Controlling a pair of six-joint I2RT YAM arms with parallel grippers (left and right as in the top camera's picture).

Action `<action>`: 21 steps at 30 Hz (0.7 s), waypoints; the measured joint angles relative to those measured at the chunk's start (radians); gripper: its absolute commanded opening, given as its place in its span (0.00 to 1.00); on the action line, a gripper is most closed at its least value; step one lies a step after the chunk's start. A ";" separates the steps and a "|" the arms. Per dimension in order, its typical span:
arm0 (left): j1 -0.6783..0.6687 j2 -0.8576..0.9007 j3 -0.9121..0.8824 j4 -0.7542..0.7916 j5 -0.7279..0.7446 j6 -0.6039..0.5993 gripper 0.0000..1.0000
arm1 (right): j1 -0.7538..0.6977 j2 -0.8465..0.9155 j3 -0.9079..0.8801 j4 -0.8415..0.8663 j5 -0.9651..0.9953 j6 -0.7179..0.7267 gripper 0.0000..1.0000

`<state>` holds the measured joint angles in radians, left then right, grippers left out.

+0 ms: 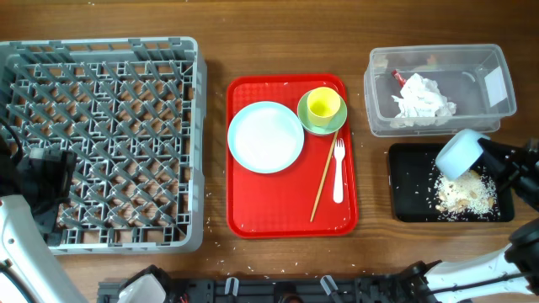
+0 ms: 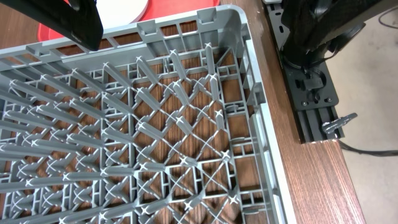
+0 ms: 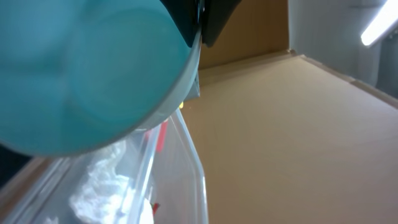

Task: Sort waste into correct bins and load items into the dishwasher rack
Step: 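Carry the bowl over the black tray and tip the rice out, then return the empty bowl to the red tray and release it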

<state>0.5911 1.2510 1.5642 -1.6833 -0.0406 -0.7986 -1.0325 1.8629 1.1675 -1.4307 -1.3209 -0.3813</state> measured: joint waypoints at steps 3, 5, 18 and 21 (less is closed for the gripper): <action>0.000 0.000 0.000 0.000 0.000 0.000 1.00 | 0.003 0.002 0.002 -0.099 0.000 -0.021 0.04; 0.000 0.000 0.000 0.000 0.000 0.000 1.00 | 0.008 0.000 0.001 -0.154 -0.004 -0.081 0.04; 0.000 0.000 0.000 0.000 0.000 0.000 1.00 | 0.304 -0.393 0.001 -0.169 0.131 -0.237 0.04; 0.000 0.000 0.000 -0.001 0.000 0.000 1.00 | 0.545 -0.560 0.001 -0.036 0.211 -0.138 0.04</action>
<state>0.5911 1.2510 1.5642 -1.6840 -0.0402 -0.7986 -0.4873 1.3029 1.1683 -1.4670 -1.1095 -0.5190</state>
